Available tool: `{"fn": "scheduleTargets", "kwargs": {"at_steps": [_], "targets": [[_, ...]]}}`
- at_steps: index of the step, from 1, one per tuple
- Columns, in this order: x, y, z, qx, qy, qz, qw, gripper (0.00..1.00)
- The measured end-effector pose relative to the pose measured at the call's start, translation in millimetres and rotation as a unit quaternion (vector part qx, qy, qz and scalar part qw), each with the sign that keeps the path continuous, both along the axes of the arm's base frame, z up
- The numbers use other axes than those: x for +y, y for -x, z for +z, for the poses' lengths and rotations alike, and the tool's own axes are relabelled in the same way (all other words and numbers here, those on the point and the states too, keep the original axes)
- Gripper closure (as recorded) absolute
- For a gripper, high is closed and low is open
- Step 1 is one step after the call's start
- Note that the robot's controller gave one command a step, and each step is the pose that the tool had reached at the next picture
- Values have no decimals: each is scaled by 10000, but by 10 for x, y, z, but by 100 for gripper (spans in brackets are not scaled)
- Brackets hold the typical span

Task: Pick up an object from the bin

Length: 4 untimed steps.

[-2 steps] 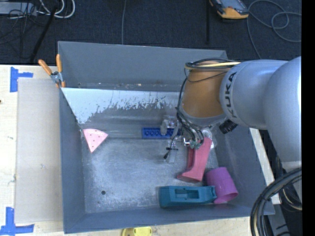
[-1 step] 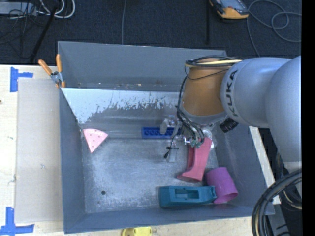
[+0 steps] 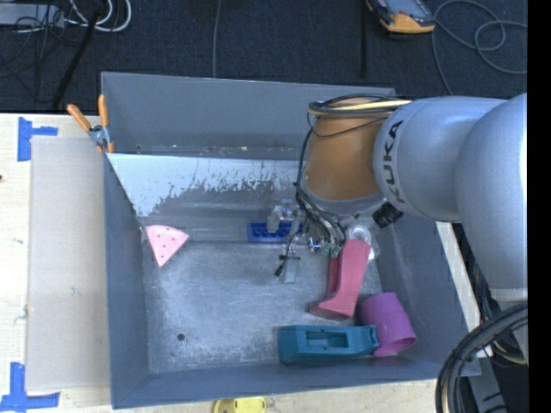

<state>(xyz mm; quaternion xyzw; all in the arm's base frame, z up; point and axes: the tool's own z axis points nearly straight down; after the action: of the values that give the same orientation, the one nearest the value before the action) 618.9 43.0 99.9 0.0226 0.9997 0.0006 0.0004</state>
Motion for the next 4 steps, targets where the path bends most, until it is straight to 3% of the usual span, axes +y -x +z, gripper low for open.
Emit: {"fn": "scheduleTargets", "kwargs": {"at_steps": [1, 2, 3, 4], "targets": [[-19, -58, -291, -38, 0, 314, 9995, 0], [-20, -94, -210, -131, -13, -449, 9989, 100], [-19, -95, -210, -133, -13, -448, 9989, 100], [-22, -106, 89, -11, -1, -443, 9990, 100]]}}
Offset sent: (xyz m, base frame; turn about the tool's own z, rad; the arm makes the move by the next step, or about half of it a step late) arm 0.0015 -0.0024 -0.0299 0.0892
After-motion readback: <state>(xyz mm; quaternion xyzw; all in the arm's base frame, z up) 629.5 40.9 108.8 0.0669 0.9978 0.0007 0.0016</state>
